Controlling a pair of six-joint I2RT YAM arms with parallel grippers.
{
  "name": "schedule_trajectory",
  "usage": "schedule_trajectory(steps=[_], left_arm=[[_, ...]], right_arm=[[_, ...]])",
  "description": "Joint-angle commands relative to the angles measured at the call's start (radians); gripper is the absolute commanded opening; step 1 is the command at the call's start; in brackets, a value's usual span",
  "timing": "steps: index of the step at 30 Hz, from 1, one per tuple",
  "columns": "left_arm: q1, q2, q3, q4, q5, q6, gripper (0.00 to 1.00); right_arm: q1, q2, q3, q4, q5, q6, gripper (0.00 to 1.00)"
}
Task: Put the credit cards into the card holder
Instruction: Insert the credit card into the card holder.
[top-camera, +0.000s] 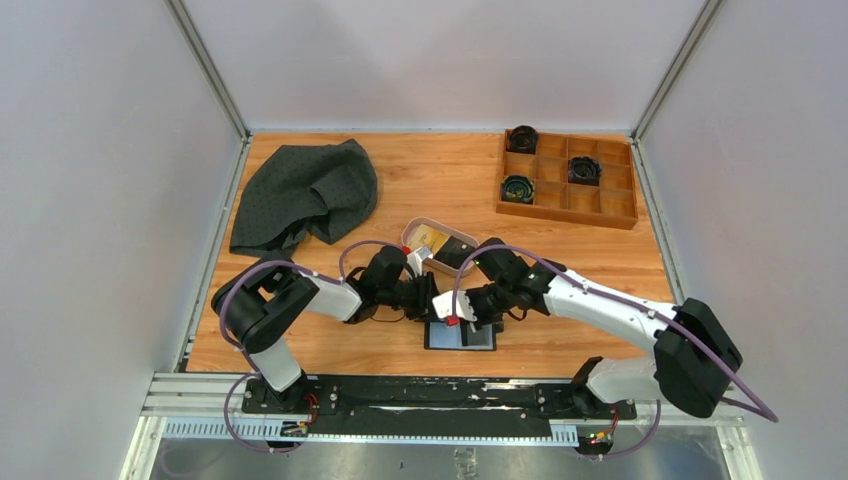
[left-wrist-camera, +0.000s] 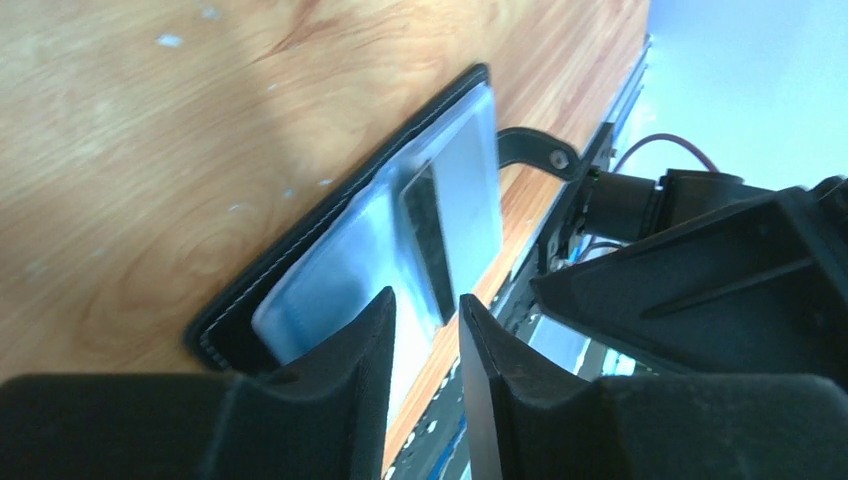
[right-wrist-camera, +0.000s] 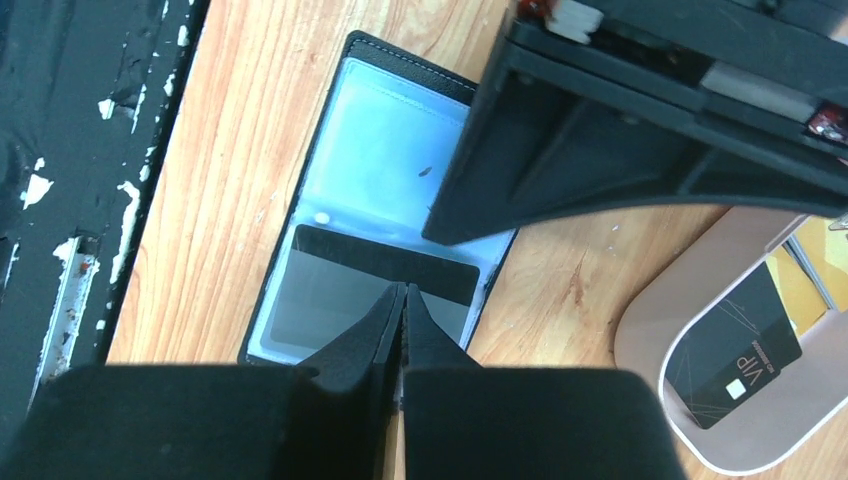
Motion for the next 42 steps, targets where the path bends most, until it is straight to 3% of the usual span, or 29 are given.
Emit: schedule_trajectory(steps=[1, 7, 12, 29, 42], left_arm=[[0.011, 0.01, -0.047, -0.026, -0.034, 0.037, 0.28], [0.015, 0.047, -0.061, -0.026, -0.046, 0.058, 0.12], [0.02, 0.063, -0.074, -0.026, -0.047, 0.064, 0.07], [0.033, 0.059, -0.106, -0.025, -0.057, 0.077, 0.04], [0.033, 0.032, -0.091, -0.026, -0.042, 0.069, 0.05]], right_arm=[[-0.007, 0.056, 0.035, 0.061, -0.004, 0.051, 0.02], [0.027, 0.159, 0.071, 0.111, 0.053, 0.045, 0.01], [0.055, 0.229, 0.079, 0.119, 0.103, 0.036, 0.01], [0.058, 0.202, 0.02, 0.052, 0.203, -0.048, 0.0], [0.093, 0.196, 0.066, 0.008, 0.001, 0.006, 0.03]])
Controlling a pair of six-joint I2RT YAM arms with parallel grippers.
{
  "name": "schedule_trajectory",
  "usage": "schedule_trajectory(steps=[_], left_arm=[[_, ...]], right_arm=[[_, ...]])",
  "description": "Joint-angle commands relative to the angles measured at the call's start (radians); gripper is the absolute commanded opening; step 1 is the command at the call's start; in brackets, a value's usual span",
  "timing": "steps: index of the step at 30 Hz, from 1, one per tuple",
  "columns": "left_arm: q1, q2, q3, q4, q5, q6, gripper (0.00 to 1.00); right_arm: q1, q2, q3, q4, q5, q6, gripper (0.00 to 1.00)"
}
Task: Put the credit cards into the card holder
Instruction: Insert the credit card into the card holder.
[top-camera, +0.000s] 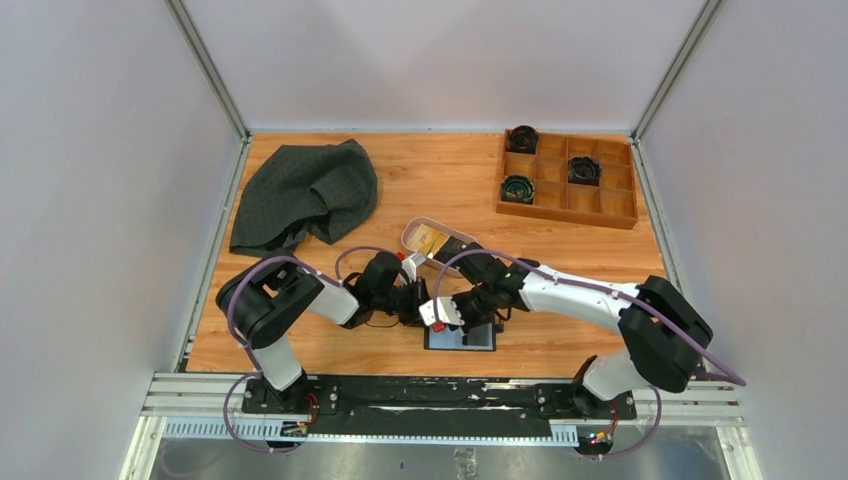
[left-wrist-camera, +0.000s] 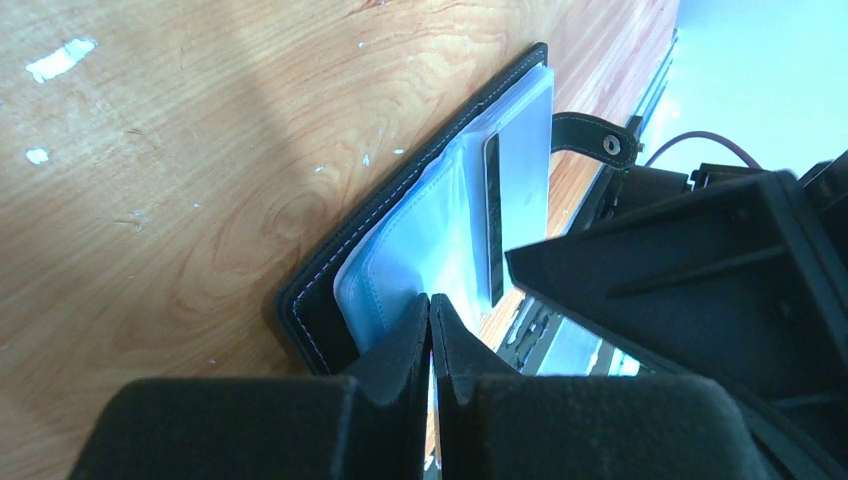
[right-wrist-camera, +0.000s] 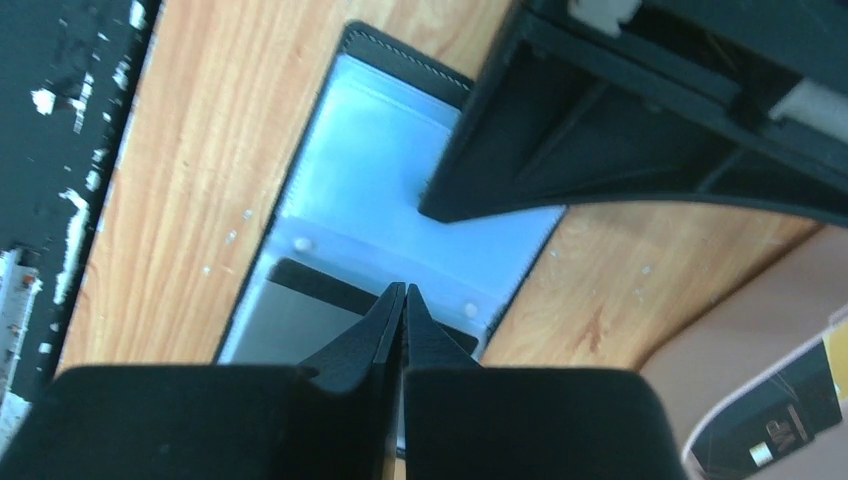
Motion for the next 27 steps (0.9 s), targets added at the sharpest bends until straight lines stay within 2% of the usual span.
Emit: schedule_trajectory(steps=[1, 4, 13, 23, 27], left_arm=[[0.009, 0.002, -0.021, -0.081, -0.031, 0.041, 0.05], [0.009, 0.006, -0.022, -0.08, -0.032, 0.042, 0.05], [0.009, 0.022, -0.011, -0.08, -0.025, 0.048, 0.05], [0.009, 0.019, -0.005, -0.08, -0.027, 0.055, 0.05], [0.01, -0.062, -0.004, -0.081, -0.027, 0.063, 0.12]], right_arm=[[0.05, 0.042, 0.027, -0.037, -0.066, 0.033, 0.03], [0.081, 0.08, 0.031, -0.038, -0.032, 0.02, 0.03], [0.054, 0.057, -0.001, -0.147, 0.017, -0.116, 0.01], [-0.012, -0.003, 0.008, -0.258, -0.083, -0.176, 0.02], [-0.05, -0.056, 0.062, -0.314, -0.214, -0.15, 0.06]])
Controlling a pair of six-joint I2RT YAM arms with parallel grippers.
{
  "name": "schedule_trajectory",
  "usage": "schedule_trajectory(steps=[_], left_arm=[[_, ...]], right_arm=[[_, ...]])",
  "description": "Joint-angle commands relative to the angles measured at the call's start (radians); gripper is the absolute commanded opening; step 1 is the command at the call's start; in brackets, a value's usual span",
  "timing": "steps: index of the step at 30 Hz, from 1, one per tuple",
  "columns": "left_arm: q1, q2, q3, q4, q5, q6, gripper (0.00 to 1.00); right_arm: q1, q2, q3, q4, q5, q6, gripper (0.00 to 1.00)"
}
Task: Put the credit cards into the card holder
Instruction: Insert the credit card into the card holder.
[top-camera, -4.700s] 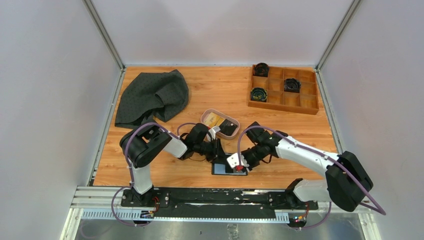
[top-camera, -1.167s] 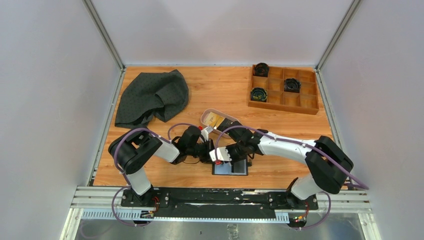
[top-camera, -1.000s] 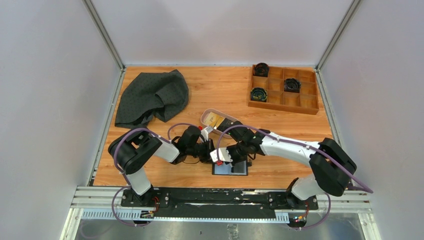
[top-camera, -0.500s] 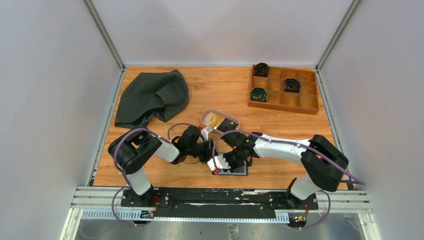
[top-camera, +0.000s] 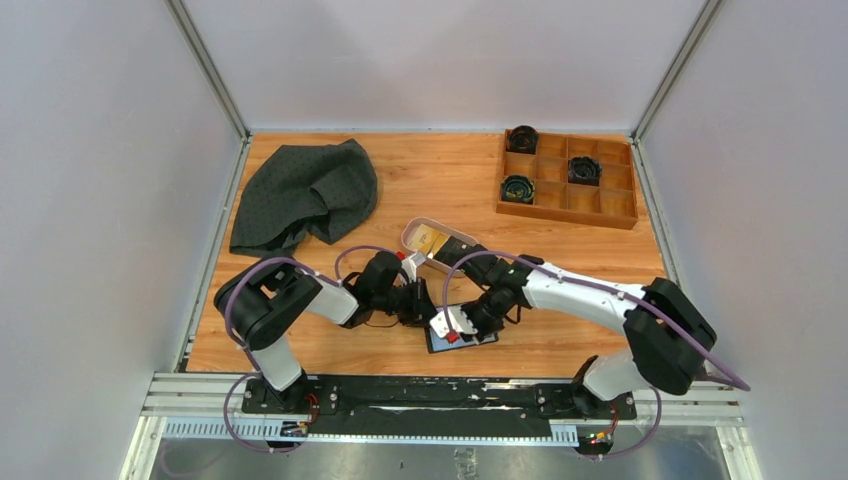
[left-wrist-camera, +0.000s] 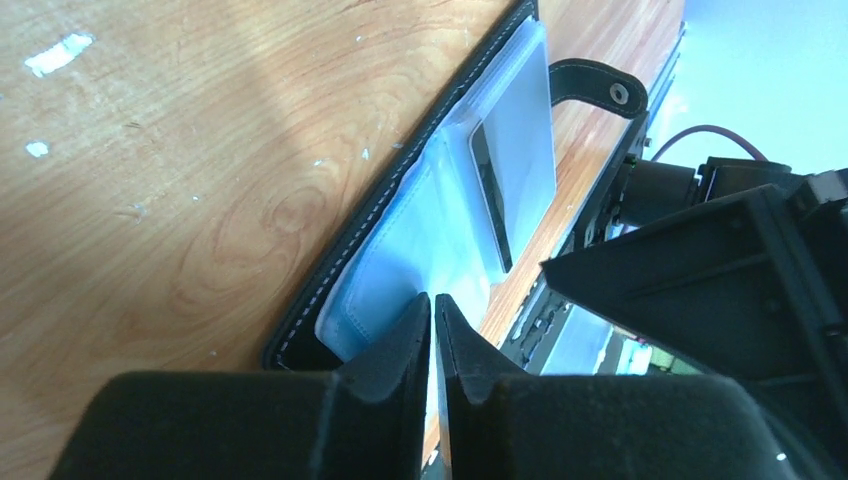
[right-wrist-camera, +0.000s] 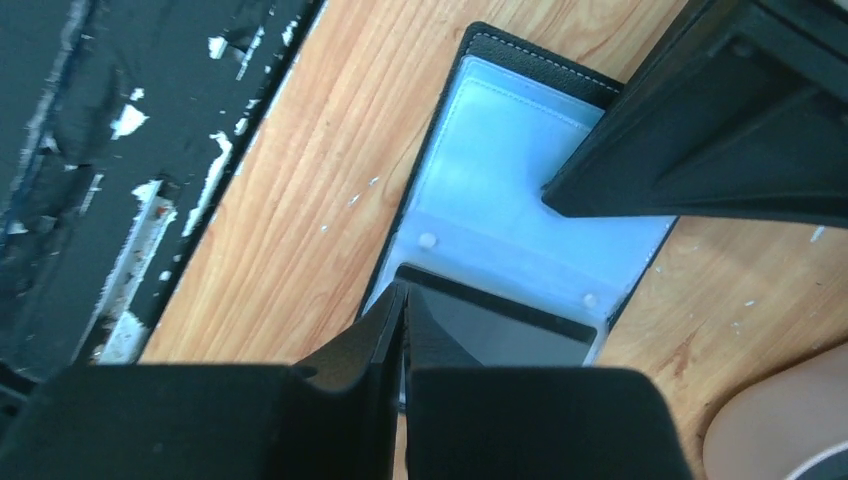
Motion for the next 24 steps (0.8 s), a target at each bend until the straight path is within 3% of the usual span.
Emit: schedule_trajectory(steps=[1, 5, 9, 14, 17, 23, 24], left_arm=[[0.009, -0.086, -0.005, -0.074, -0.034, 0.048, 0.15], [0.01, -0.191, 0.005, -0.079, -0.037, 0.058, 0.21], [0.018, -0.317, 0.038, -0.186, -0.066, 0.129, 0.23], [0.061, -0.531, 0.109, -0.423, -0.128, 0.281, 0.25], [0.096, -0.666, 0.201, -0.674, -0.21, 0.417, 0.29], [0.109, -0.817, 0.428, -1.01, -0.452, 0.684, 0.68], [0.111, -0.829, 0.458, -1.045, -0.49, 0.711, 0.81]], right_arm=[[-0.056, -0.072, 0.061, -0.138, -0.16, 0.005, 0.07], [-0.165, -0.143, 0.1, -0.202, -0.242, 0.002, 0.08], [-0.301, -0.232, 0.115, -0.234, -0.297, 0.006, 0.11], [-0.483, -0.343, 0.119, -0.234, -0.335, 0.065, 0.21], [-0.561, -0.388, 0.135, -0.234, -0.327, 0.122, 0.31], [-0.632, -0.389, 0.21, -0.234, -0.323, 0.248, 0.54], [-0.634, -0.386, 0.225, -0.235, -0.327, 0.266, 0.58]])
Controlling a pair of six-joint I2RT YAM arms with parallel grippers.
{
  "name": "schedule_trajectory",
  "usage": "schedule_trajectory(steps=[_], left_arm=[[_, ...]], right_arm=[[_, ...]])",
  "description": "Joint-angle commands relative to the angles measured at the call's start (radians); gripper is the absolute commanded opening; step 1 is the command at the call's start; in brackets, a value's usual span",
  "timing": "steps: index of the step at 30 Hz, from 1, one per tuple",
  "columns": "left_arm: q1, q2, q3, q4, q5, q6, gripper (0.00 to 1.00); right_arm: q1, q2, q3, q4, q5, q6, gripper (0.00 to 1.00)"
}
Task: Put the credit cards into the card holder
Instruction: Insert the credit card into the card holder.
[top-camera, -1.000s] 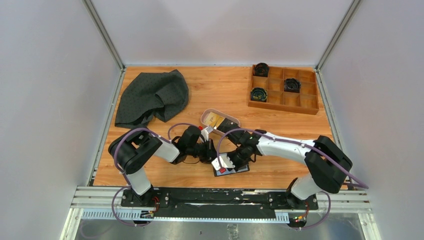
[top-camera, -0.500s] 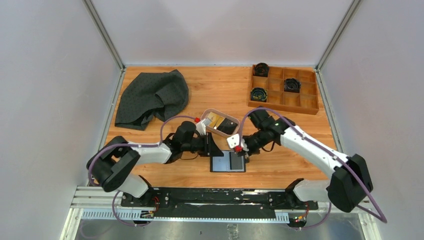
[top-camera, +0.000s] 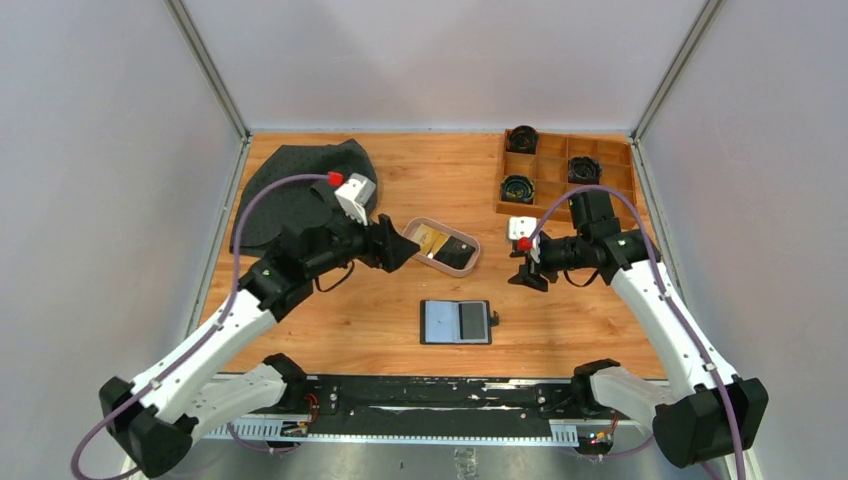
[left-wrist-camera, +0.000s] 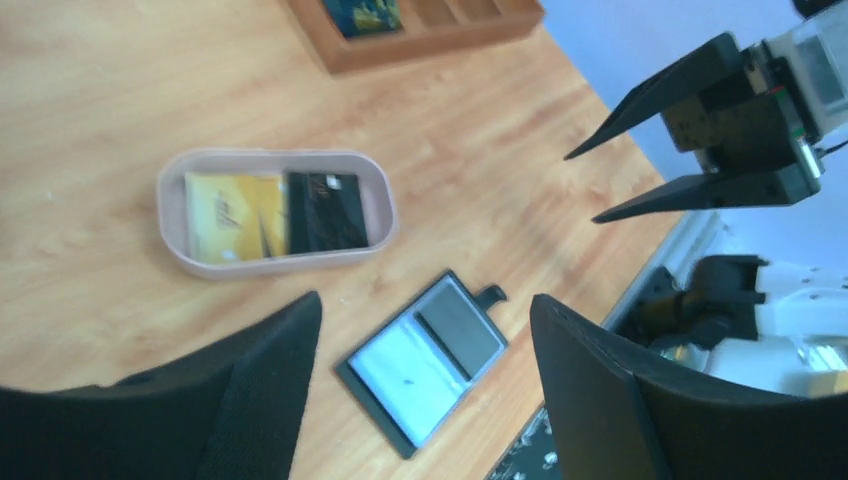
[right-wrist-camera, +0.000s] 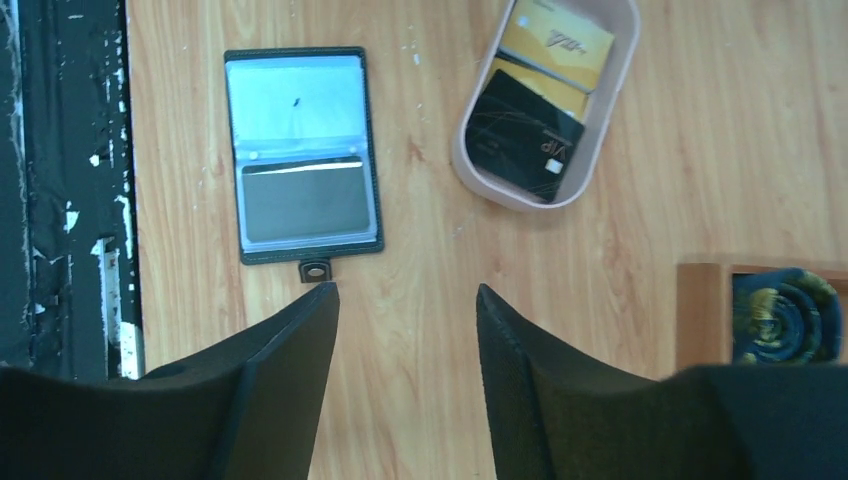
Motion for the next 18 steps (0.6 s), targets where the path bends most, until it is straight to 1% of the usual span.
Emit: schedule_trajectory(steps=[1, 3, 4, 7, 9, 12, 15, 18], left_arm=[[0.005, -0.071, 0.125, -0.305, -0.233, 0.239, 0.87], [0.005, -0.09, 0.158, -0.344, -0.286, 0.286, 0.97], [0.006, -0.099, 0.166, -0.357, -0.323, 0.305, 1.0], [0.006, -0.124, 0.164, -0.37, -0.408, 0.359, 1.0], [0.006, -0.143, 0.143, -0.366, -0.463, 0.379, 1.0], [0.006, -0.175, 0.087, -0.345, -0.507, 0.41, 1.0], [0.006, -0.21, 0.015, -0.313, -0.524, 0.429, 1.0], [0.006, -0.237, -0.043, -0.295, -0.547, 0.441, 1.0]], right_arm=[[-0.031, 0.006, 0.081, -0.029, -0.042, 0.123, 0.62], [-0.031, 0.015, 0.116, -0.029, -0.06, 0.15, 0.68], [-0.031, 0.021, 0.135, -0.028, -0.073, 0.162, 0.71], [-0.031, 0.046, 0.205, -0.027, -0.113, 0.201, 0.78], [-0.031, 0.074, 0.259, -0.025, -0.131, 0.238, 0.89], [-0.031, 0.137, 0.346, -0.024, -0.167, 0.302, 0.99], [-0.03, 0.209, 0.414, -0.028, -0.191, 0.367, 1.0], [-0.028, 0.277, 0.452, -0.037, -0.197, 0.378, 1.0]])
